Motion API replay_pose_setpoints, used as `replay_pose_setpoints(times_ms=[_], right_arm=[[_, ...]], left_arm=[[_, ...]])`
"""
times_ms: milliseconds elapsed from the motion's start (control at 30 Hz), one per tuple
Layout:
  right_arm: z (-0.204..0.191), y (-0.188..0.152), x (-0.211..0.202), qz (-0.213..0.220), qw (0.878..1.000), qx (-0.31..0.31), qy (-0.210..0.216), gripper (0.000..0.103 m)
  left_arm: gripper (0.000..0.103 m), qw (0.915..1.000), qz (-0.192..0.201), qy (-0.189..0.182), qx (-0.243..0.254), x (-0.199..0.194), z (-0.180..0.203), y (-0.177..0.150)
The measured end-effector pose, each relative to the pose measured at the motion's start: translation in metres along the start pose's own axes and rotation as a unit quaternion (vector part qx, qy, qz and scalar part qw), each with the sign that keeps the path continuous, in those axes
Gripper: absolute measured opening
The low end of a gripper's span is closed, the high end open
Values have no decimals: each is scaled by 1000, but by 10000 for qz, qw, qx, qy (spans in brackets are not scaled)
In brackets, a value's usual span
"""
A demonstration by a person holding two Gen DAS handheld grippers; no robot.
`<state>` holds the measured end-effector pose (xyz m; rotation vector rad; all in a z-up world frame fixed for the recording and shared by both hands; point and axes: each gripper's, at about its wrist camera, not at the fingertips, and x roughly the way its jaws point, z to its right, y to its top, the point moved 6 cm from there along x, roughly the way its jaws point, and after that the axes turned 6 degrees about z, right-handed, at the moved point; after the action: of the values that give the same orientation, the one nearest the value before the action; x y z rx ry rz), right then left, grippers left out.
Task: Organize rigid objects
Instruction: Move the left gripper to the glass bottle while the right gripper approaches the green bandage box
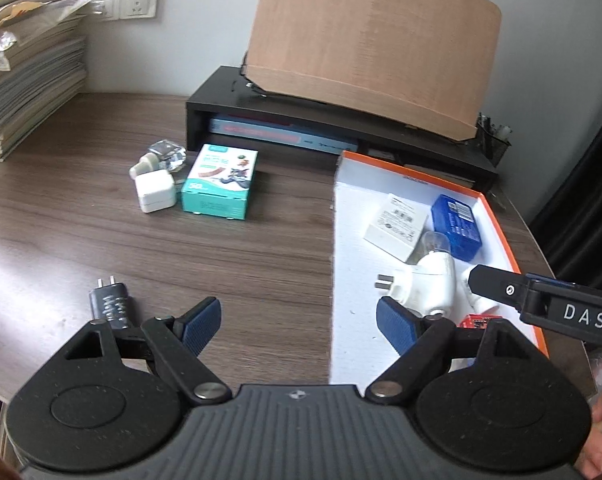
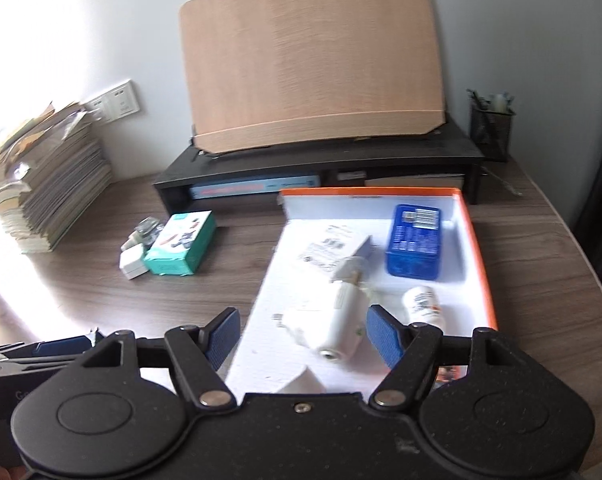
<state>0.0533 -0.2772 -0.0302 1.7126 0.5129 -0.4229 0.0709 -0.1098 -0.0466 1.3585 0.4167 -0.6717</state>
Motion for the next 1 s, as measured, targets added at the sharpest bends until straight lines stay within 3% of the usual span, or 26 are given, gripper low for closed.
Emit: replay_pose_setpoints(times_ms=[300,633,833,1000], right_arm=[[-34,1,9,-91,9987,-273,414,83],[-52,11,24,-116,9984,-311,451,83],[-69,17,50,-213,9990,-280,285,83],[-85,25,80,-332,9992,-202,37,83]], left_arm=[[87,9982,92,481,-337,-19,-39,3],[92,9939,294,850,-635,-20,-83,25],[95,9925,325,941,-706,5,-119,60],[96,9954,192,778,-517,51,-144,92]])
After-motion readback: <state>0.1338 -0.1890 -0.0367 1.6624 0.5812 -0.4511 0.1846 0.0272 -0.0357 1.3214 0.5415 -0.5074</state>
